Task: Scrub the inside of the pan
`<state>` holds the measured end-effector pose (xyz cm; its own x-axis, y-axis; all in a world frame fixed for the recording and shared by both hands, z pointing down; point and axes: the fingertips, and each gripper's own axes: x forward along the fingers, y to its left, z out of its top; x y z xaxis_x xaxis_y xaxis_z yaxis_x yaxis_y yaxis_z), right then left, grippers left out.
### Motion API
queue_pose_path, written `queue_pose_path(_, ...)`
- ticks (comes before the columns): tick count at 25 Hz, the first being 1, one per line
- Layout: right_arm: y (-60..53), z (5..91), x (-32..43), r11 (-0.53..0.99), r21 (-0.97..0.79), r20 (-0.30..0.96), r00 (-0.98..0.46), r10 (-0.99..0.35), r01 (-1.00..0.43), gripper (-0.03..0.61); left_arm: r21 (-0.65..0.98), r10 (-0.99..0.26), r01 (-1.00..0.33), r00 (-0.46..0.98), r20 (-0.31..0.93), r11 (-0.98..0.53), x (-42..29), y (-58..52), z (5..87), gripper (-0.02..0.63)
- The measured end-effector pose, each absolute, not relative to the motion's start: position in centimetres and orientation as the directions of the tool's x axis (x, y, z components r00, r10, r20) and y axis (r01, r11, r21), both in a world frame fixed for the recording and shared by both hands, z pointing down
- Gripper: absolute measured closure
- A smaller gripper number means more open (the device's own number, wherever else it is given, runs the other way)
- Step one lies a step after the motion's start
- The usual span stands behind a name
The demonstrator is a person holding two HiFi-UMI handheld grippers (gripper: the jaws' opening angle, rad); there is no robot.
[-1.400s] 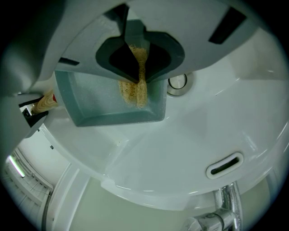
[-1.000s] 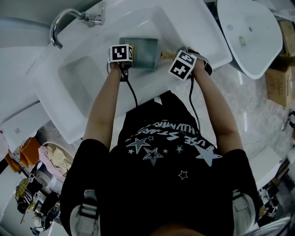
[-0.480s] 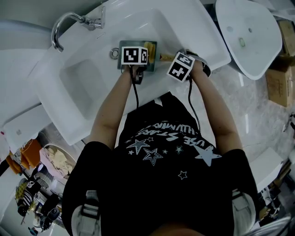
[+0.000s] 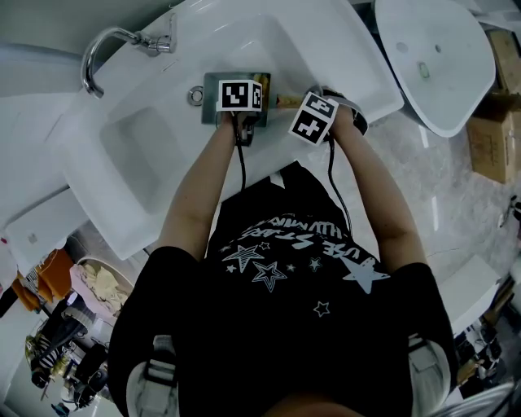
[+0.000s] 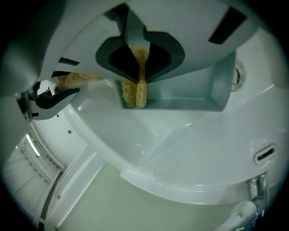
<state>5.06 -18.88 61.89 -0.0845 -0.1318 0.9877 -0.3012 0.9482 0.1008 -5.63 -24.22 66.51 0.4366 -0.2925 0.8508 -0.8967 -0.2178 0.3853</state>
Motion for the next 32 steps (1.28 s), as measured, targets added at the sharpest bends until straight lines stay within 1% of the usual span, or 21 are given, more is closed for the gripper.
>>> queue_pose_path(11,-18.9,62.0,5.3,0.949,0.085,0.991,-0.071,-0.112,-0.304,0.422,0.396,-0.272,-0.894,0.443,0.854,-0.21,-5.6,-24.6,66.9,0.563)
queue_pose_path(17,-18.9,62.1,5.3,0.95,0.084,0.992,-0.064,-0.108,-0.302,0.422,0.386,-0.276,-0.904,0.424,0.863,-0.182,-7.4,-24.8,67.4,0.563)
queue_pose_path(25,-18.8,62.3,5.4,0.953,0.092,0.994,-0.036,-0.107,-0.289,0.424,0.292,-0.299,-0.945,0.324,0.897,-0.148,-12.7,-25.2,68.6,0.563)
queue_pose_path(32,-18.9,62.5,5.5,0.954,0.092,0.995,-0.018,-0.102,-0.284,0.425,0.246,-0.301,-0.961,0.274,0.913,-0.129,-15.1,-25.6,69.2,0.563)
